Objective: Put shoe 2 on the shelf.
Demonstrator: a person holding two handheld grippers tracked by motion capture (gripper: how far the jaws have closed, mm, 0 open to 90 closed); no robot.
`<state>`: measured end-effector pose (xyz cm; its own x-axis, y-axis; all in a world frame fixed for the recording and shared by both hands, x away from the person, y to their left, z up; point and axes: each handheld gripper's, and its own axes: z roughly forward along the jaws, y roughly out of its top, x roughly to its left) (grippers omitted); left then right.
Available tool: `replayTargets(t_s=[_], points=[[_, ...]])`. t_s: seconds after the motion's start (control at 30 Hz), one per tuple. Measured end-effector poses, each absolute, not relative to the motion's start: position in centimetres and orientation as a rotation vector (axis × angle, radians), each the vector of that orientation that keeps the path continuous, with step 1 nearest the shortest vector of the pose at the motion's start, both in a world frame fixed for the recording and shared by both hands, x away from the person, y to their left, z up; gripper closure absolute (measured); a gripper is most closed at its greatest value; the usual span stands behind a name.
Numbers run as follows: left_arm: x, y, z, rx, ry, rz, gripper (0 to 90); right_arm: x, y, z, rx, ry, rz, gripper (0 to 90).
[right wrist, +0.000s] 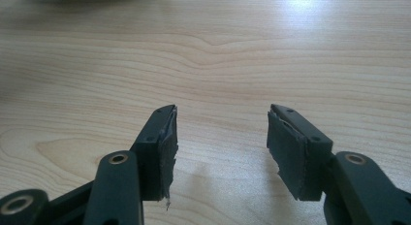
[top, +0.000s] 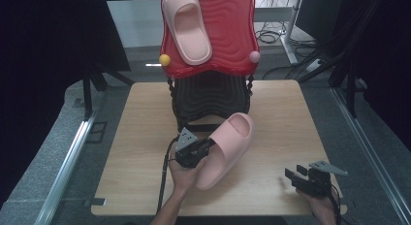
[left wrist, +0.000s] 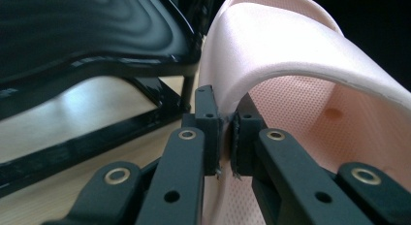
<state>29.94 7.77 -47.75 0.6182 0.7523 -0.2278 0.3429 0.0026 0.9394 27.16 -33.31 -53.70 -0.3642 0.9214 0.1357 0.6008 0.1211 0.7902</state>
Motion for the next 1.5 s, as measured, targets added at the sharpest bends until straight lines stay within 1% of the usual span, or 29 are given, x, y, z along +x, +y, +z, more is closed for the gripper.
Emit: replayTargets(t_s=[0.27, 0.6, 1.13, 1.5], points=[[29.8, 8.9, -47.0, 1.542, 0.942, 0.436, 84.6, 27.2, -33.3, -53.7, 1.480, 2.018, 1.120, 44.8], [29.8, 9.9, -44.6, 1.498, 0.922, 0.480, 84.6, 27.2, -33.4, -53.6, 1.481, 2.012, 1.117, 44.8], [30.5, 9.8, -39.7, 1.426, 0.856, 0.568, 84.6, 27.2, -33.4, -53.6, 1.485, 2.013, 1.118, 44.7], [32.4, 9.4, -35.9, 1.373, 0.854, 0.605, 84.6, 27.3, -33.4, -53.8, 1.488, 2.023, 1.117, 44.7]])
